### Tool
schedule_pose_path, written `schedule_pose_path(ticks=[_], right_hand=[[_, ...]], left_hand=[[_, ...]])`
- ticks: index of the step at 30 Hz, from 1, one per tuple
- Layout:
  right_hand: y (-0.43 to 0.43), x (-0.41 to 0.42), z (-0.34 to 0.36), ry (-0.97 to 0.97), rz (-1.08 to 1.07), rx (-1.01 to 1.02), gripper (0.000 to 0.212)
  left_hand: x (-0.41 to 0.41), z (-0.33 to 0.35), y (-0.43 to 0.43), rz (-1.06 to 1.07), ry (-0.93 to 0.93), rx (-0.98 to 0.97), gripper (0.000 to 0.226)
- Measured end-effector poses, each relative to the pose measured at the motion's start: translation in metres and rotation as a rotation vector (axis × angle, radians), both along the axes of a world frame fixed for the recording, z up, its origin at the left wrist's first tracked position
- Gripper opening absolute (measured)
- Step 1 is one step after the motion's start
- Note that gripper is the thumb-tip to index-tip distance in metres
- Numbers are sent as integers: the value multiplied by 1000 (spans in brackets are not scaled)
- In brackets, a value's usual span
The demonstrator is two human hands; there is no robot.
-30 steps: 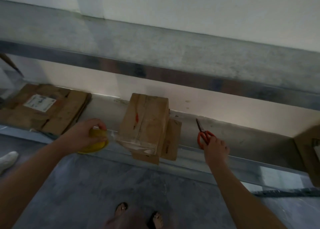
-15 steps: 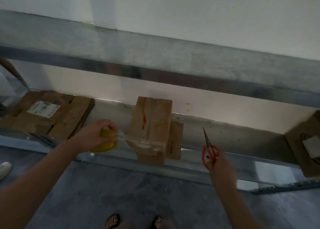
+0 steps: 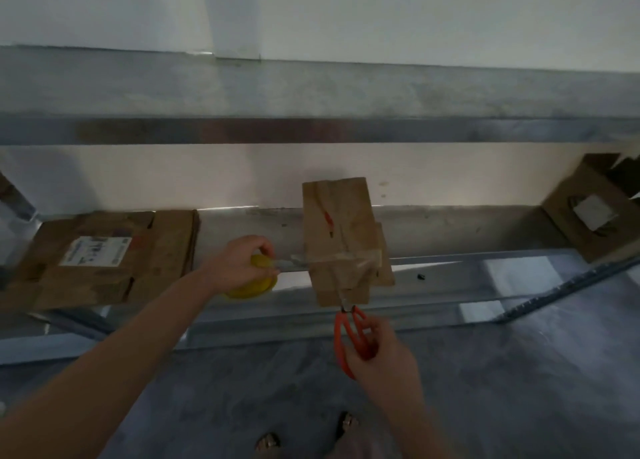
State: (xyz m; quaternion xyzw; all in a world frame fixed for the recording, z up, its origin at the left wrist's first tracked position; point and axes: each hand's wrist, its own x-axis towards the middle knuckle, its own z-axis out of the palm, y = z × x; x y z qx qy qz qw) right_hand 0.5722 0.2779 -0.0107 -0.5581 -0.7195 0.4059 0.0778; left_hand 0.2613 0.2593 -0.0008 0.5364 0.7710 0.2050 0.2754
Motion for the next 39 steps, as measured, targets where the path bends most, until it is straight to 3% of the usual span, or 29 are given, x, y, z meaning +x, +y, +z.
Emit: schedule_pose_path(ticks=[4,7,13,22,27,39], right_hand=[[-27,-36,-15,185,-46,-300,49],[-34,-53,-16,297,-47,-451,35],[-32,-71,-15,346,-66,-626,16],[-22,-84,-26,429,-194,-710,17],[-20,-80,-35,567,-247,-739,9],[-3,-73,-41,524,-146,-594,14]], left_hand=[[-7,-1,0,-53,-21,-30,27],[-11,0,2,-81,-25,-17,27],[-10,-1,2,-77,-48,-26,24],[-4,1,6,-80,-49,-4,26],[1,0,6,-78,-54,-2,25],[8,9,6,-32,-58,30,27]])
